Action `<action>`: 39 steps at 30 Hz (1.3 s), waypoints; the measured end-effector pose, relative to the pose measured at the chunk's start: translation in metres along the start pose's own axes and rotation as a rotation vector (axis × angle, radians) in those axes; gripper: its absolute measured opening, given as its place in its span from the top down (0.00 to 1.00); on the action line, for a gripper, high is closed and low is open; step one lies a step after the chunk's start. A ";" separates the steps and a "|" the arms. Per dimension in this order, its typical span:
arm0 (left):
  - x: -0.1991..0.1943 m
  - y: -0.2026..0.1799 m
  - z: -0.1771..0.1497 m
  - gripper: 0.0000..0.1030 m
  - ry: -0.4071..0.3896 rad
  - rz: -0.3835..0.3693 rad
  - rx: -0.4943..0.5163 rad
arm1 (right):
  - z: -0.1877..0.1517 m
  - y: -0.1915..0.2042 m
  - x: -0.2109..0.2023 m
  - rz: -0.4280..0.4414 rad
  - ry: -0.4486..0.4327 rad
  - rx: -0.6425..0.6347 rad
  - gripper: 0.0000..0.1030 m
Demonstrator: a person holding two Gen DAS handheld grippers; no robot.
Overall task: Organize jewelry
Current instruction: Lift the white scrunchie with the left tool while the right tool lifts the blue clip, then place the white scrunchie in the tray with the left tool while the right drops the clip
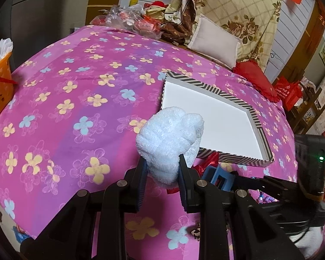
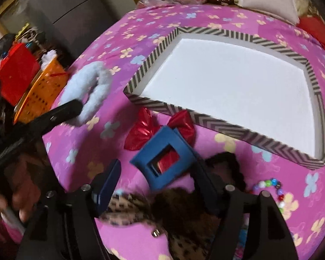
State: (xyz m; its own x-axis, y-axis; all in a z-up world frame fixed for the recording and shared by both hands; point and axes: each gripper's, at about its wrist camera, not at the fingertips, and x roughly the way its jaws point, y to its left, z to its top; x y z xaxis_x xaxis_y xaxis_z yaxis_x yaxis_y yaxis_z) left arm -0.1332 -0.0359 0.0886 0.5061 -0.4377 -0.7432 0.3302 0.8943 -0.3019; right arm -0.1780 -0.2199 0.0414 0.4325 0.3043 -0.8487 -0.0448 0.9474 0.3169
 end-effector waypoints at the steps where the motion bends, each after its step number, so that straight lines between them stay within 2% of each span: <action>1: 0.000 0.001 0.000 0.79 0.000 0.000 -0.003 | 0.001 0.002 0.004 -0.022 -0.017 0.008 0.23; 5: 0.000 0.002 -0.002 0.79 0.002 0.003 0.003 | 0.003 0.003 0.016 -0.074 -0.035 0.015 0.24; 7: 0.000 0.001 -0.004 0.79 -0.001 0.005 0.009 | -0.001 0.003 0.020 -0.075 -0.028 -0.002 0.29; 10: 0.000 0.000 -0.004 0.79 0.000 0.000 0.009 | -0.004 0.002 0.009 -0.055 -0.054 -0.027 0.38; 14: 0.002 -0.005 0.000 0.79 0.004 -0.022 0.005 | -0.003 0.009 -0.009 -0.052 -0.084 -0.095 0.43; 22: 0.008 -0.025 0.014 0.79 -0.008 -0.038 0.023 | 0.021 -0.004 -0.043 -0.020 -0.160 -0.086 0.45; 29: 0.034 -0.039 0.030 0.79 0.020 -0.050 0.008 | 0.071 -0.044 -0.052 -0.054 -0.205 -0.018 0.45; 34: 0.057 -0.050 0.039 0.79 0.030 -0.043 0.009 | 0.116 -0.069 -0.028 -0.054 -0.175 0.023 0.46; 39: 0.084 -0.050 0.046 0.79 0.052 -0.013 -0.007 | 0.161 -0.076 0.009 -0.056 -0.133 0.020 0.46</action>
State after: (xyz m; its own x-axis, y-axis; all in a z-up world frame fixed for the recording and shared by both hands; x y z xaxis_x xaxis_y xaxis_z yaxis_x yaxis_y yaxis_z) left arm -0.0706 -0.1221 0.0692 0.4595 -0.4443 -0.7691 0.3307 0.8892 -0.3161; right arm -0.0259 -0.3048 0.0784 0.5495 0.2336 -0.8022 0.0004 0.9601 0.2798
